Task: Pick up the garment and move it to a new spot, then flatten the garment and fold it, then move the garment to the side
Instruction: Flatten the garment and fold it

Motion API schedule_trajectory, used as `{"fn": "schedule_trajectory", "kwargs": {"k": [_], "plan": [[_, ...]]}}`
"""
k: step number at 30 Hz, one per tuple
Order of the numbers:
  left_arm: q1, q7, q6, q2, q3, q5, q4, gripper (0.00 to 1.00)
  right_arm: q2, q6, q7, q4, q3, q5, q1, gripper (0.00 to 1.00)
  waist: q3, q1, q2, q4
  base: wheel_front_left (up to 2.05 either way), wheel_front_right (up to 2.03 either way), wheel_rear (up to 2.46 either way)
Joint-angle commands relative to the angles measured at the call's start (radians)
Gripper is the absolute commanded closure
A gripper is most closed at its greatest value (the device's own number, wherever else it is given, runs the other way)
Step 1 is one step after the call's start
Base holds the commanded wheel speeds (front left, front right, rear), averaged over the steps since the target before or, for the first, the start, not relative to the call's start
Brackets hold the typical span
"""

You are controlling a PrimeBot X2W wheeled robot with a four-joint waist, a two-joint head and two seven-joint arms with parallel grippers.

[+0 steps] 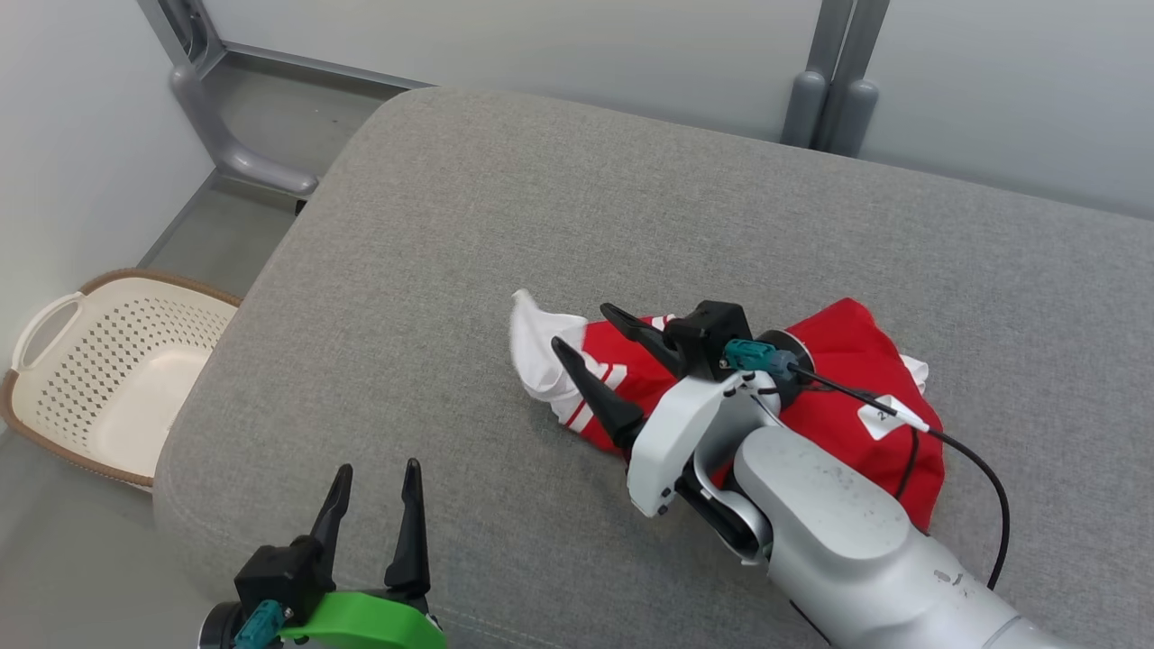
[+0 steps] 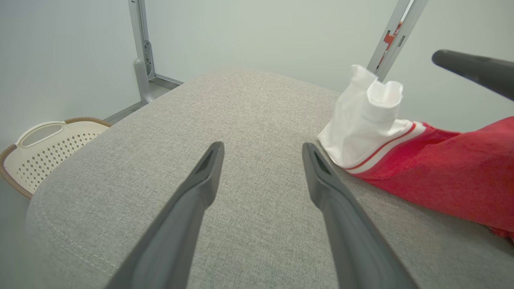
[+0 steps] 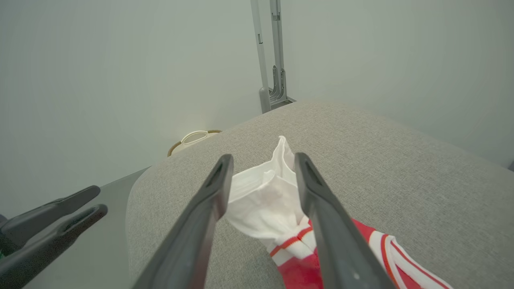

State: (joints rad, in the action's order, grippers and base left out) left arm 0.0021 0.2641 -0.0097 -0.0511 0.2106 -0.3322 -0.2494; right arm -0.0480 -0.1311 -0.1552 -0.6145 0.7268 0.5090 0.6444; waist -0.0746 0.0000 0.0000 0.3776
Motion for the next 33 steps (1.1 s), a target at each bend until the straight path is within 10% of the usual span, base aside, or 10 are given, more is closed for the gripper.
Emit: {"fn": "schedule_trajectory", "kwargs": {"k": [1,9,26,33], "plan": [[-0.011,0.000,0.005,0.000,-0.005,-0.007,0.004,0.00,-0.005,0.001,-0.010,-0.007,0.015,0.015,-0.011,0.00,-0.001,0.0000,0.0000,-0.002,0.00,0.00,0.00],[0.015,0.000,0.012,0.000,-0.027,-0.006,0.015,0.00,-0.005,0.001,-0.052,0.015,0.033,0.083,-0.023,0.00,0.028,0.0000,0.0000,-0.058,0.00,0.00,0.00],[0.042,0.000,0.006,0.000,-0.030,0.008,0.025,0.00,-0.172,0.000,0.002,0.075,-0.451,-0.086,-0.267,0.00,0.055,0.0000,0.0000,-0.142,0.00,0.00,0.00],[0.019,0.000,-0.002,0.000,-0.033,0.010,0.019,0.00,-0.139,0.000,0.105,0.151,-0.475,-0.043,-0.360,0.00,0.033,0.0000,0.0000,-0.146,0.00,0.00,0.00]]}}
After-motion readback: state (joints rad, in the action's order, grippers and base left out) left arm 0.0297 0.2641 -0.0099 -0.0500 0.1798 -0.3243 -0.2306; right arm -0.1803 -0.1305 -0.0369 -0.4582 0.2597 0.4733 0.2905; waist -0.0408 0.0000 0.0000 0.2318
